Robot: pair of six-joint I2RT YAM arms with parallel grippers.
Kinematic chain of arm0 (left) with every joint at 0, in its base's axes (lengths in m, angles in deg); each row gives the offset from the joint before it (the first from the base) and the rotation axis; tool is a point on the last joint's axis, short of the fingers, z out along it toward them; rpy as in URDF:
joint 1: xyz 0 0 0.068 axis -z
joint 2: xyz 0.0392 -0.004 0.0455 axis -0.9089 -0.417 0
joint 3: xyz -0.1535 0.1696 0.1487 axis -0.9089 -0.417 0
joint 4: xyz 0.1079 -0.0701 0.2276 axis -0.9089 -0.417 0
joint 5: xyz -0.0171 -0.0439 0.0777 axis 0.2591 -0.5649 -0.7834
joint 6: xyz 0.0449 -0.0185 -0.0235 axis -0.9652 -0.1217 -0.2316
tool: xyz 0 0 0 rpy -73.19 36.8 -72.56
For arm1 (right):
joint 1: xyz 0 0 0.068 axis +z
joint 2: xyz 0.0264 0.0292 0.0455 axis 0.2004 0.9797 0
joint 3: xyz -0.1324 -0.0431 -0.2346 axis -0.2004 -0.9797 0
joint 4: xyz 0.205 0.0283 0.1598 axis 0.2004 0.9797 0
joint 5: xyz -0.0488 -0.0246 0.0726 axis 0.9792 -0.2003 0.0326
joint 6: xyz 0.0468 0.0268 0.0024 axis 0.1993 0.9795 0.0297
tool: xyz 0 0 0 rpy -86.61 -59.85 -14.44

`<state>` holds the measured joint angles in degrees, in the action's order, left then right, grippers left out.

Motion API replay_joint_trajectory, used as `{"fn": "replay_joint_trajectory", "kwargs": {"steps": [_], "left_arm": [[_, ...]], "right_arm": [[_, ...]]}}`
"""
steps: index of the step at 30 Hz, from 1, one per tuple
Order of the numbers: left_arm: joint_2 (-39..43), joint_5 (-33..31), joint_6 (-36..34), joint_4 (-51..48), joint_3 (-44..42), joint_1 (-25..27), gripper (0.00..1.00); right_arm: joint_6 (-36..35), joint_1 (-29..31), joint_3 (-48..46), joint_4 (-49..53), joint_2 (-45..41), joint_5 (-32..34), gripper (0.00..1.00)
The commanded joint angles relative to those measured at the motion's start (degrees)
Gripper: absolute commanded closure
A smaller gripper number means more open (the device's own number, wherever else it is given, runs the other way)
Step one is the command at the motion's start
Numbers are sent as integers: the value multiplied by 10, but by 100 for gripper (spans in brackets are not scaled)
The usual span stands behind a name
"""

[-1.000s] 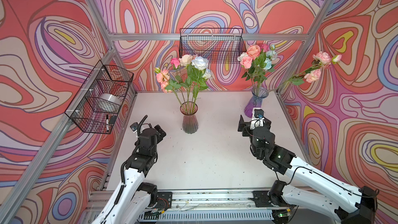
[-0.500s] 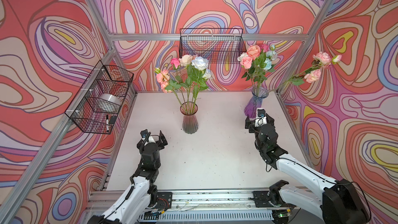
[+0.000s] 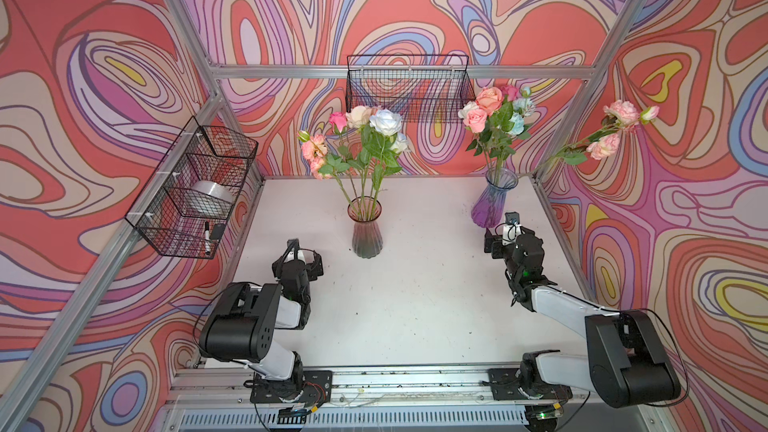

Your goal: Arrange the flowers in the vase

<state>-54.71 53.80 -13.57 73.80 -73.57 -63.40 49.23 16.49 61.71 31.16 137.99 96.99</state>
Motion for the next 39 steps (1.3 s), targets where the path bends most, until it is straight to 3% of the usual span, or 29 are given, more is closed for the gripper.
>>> {"fn": "replay_joint_trajectory", "kwargs": {"steps": [1,3,5,9,10,11,14,18,19,39], "left_arm": [[29,42,14,12,20,-7,0],[-3,45,15,44,34,-15,0],[26,49,23,-83,71,-15,0],[17,87,5,-119,97,-15,0],[12,95,0,-110,99,-15,0],[4,100,-4,-92,96,-15,0],[12,101,-3,-115,101,-15,0],[10,102,-4,-109,100,-15,0],[8,103,-4,-100,97,-15,0],[8,104,-5,-105,99,-16,0]], "right_arm": [[41,-6,-29,-95,20,-51,1],[45,-6,-40,-149,46,-49,2],[55,-7,-51,-208,81,-44,2],[59,-8,-87,-385,215,-44,1],[51,-8,-98,-485,265,-30,2],[54,-5,-108,-491,267,-15,1],[67,-6,-78,-413,243,4,2],[74,-18,4,-237,229,-31,2],[85,-35,18,-205,229,-65,2],[99,-49,25,-192,228,-59,2]]}}
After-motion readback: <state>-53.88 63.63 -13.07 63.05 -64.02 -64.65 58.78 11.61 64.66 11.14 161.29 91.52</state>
